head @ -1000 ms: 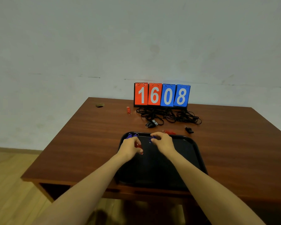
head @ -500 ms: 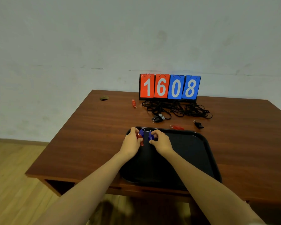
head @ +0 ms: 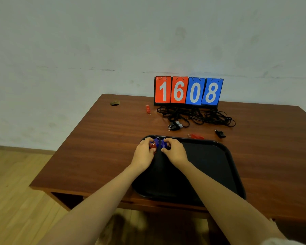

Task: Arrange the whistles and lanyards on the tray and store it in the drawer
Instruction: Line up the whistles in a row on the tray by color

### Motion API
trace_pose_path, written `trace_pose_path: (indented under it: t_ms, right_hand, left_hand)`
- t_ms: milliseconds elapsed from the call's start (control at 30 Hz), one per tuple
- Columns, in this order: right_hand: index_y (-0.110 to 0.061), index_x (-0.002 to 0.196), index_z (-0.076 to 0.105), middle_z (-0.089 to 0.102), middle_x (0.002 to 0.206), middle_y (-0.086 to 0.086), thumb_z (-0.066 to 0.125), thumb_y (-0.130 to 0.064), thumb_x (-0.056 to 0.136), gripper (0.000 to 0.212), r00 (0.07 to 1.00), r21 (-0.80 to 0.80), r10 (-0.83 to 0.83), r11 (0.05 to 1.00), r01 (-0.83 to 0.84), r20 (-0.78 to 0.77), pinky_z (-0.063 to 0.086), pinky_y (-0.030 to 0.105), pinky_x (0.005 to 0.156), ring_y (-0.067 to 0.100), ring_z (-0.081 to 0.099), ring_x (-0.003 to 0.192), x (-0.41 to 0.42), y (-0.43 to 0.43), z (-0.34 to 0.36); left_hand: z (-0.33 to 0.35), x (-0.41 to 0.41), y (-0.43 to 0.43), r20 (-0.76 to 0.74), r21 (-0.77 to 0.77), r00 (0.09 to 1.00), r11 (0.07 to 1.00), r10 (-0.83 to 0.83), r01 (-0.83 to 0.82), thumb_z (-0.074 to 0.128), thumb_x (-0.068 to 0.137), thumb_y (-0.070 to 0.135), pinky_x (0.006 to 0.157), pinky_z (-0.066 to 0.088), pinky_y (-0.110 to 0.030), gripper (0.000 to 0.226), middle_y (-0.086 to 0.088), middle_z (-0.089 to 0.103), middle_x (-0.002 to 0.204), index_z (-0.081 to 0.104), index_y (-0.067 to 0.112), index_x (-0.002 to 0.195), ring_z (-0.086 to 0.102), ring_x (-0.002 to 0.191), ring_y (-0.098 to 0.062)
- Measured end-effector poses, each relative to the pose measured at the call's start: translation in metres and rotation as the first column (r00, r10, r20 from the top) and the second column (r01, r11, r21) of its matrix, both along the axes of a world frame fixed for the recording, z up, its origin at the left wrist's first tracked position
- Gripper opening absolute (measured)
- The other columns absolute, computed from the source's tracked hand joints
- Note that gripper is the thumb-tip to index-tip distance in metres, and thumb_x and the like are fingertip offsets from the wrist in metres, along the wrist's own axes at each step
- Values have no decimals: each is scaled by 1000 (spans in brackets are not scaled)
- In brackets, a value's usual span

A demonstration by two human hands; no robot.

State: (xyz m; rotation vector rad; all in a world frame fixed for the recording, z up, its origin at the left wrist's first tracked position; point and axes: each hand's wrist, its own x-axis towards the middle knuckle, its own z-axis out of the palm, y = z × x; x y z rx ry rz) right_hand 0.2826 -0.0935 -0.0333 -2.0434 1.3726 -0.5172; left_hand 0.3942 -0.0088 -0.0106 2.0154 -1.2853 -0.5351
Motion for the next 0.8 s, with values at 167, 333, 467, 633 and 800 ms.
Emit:
trace_pose_path:
  t_ms: [167, 333, 467, 633, 800]
  right_hand:
    - [-21, 134, 44, 41, 137, 1, 67, -21, 86, 54, 1000, -5, -7, 1000, 7, -14, 46, 31, 95, 18, 48, 122, -4, 4, 1]
    - [-18, 139, 39, 41, 139, -1, 61, -13, 86, 57, 975, -216, 204, 952, -217, -83, 37, 29, 104, 16, 36, 132, -28, 18, 11]
    - [-22, 142, 37, 46, 136, -4, 68, -24, 83, 67, 937, -137, 331, 929, -344, -110, 35, 31, 108, 12, 39, 129, -47, 27, 22]
    - [-22, 126, 51, 60, 117, -5, 70, -21, 83, 48, 978, -42, 175, 984, -171, 113, 45, 27, 96, 10, 53, 111, -56, 27, 25]
    - [-21, 113, 55, 59, 102, -6, 68, -13, 82, 35, 988, 13, 94, 995, -97, 124, 50, 29, 89, 10, 56, 95, -66, 24, 21]
  left_hand:
    - [2, -2, -1, 22, 0, 1000, 1000, -1, 1, 54, 93, 12, 91, 42, -29, 33, -6, 53, 126, 50, 17, 126, 53, 115, -24]
    - [8, -9, -6, 37, -12, 999, 1000, -3, 4, 57, 91, 13, 89, 46, -32, 32, -5, 56, 122, 52, 15, 122, 56, 108, -23]
    - [15, -21, -16, -49, -31, 999, 999, -11, 10, 59, 90, 13, 86, 46, -29, 32, -7, 58, 115, 51, 12, 121, 56, 102, -20]
    - [18, -39, -24, -154, -34, 987, 999, -45, 40, 59, 91, 12, 79, 42, -22, 34, -6, 59, 106, 50, 9, 123, 53, 92, -14]
    - [15, -48, -30, -73, 14, 994, 996, -86, 88, 56, 93, 16, 86, 42, -22, 31, -8, 62, 118, 55, 8, 123, 57, 108, -19]
